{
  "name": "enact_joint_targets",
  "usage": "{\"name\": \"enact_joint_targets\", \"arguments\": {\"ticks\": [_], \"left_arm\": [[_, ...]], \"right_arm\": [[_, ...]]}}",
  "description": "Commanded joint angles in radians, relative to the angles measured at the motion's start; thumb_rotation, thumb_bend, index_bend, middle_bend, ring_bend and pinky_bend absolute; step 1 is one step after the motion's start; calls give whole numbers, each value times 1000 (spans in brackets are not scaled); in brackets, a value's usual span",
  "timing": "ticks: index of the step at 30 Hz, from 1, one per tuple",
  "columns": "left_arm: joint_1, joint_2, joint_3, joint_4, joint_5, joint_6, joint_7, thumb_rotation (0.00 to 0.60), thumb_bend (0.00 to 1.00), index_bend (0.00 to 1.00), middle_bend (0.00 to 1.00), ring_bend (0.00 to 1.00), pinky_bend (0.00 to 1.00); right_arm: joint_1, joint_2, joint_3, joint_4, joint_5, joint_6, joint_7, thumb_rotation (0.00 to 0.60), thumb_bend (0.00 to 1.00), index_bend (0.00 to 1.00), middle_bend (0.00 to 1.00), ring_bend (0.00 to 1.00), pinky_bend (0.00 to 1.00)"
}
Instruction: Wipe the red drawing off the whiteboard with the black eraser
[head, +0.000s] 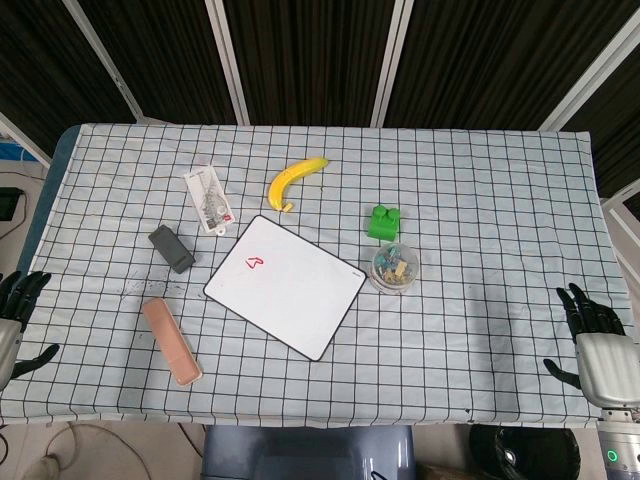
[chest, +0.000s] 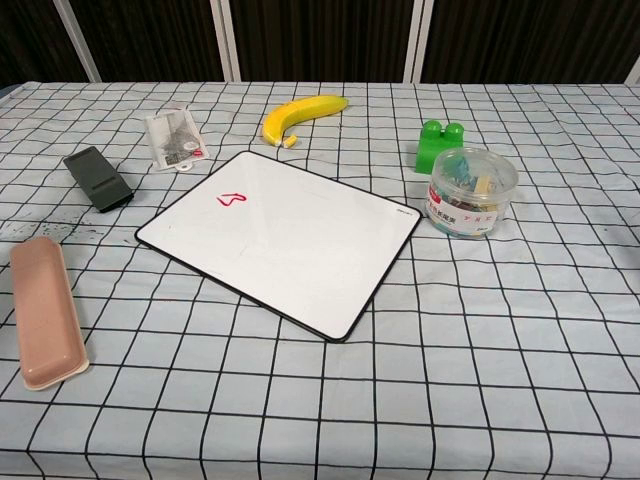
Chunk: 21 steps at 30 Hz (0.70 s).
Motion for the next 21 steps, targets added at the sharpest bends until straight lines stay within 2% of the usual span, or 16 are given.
{"name": "enact_joint_targets", "arguments": {"ticks": [1, 21], "left_arm": [[0, 0, 0, 0, 0, 0, 0, 600, 119, 15, 75, 0, 9], [1, 0, -2, 2, -1, -3, 5, 600, 119, 20, 78, 0, 0]], "right_arm": [[0, 0, 1, 0, 1, 0, 0, 600, 30, 0, 84, 165, 183], [1, 2, 4, -3, 8, -3, 5, 600, 30, 0, 84, 165, 183]]}}
